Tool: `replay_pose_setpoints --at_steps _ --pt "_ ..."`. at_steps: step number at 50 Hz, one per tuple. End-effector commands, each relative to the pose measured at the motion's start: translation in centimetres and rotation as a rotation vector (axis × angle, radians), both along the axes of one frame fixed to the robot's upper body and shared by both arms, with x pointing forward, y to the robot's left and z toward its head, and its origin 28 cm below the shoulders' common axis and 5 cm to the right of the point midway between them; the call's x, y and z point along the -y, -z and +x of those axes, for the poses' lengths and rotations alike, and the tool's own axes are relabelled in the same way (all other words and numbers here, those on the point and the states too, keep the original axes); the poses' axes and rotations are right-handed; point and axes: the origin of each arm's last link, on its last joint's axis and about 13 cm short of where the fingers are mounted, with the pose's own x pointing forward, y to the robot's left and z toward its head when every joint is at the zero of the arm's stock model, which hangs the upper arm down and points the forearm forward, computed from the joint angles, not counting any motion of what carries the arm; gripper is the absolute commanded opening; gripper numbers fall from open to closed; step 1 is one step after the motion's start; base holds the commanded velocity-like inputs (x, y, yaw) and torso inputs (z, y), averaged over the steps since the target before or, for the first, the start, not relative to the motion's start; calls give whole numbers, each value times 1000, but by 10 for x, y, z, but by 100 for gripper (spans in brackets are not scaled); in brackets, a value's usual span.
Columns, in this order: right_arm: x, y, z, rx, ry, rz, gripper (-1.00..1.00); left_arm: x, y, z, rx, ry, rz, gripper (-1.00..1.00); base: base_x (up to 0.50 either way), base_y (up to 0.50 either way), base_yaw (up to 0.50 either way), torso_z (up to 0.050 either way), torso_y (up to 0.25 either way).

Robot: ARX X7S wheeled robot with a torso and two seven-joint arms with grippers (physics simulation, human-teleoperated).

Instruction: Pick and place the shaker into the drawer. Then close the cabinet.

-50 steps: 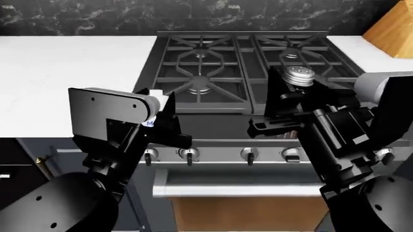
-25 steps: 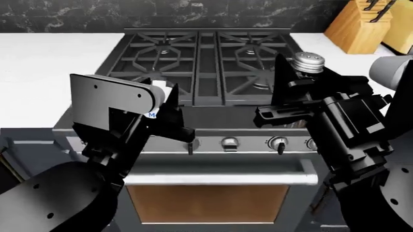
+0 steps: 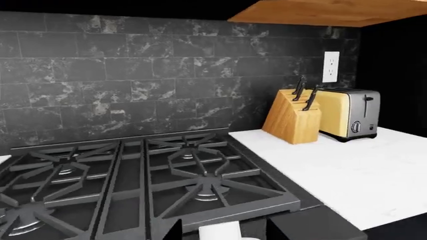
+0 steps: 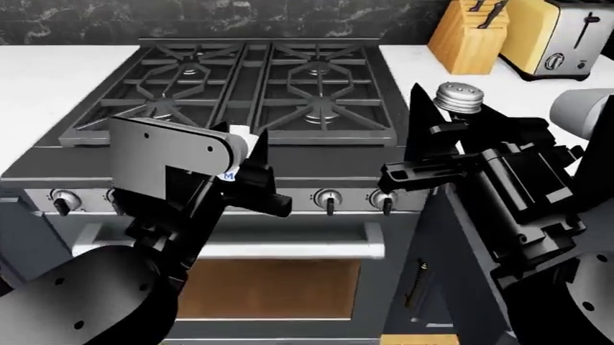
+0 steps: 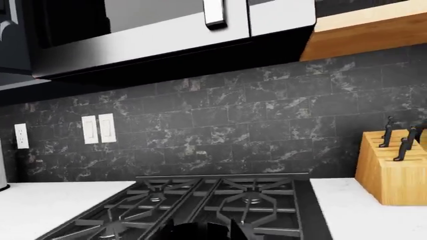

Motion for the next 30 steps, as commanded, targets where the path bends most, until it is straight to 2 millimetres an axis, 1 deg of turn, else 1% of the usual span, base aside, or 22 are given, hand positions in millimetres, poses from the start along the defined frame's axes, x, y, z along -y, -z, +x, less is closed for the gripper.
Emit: replay_pose_setpoints --at_steps 1,19,30 --pt "1 -1 -1 2 1 -2 -100 0 0 0 0 1 -5 -100 -107 -500 0 0 0" --pt "-1 3 1 -8 0 -6 -100 0 3 2 -4 4 -8 -100 -116 -500 0 0 0" --pt "0 5 0 -13 5 -1 -100 0 4 0 -8 0 -11 -100 -1 -500 0 0 0"
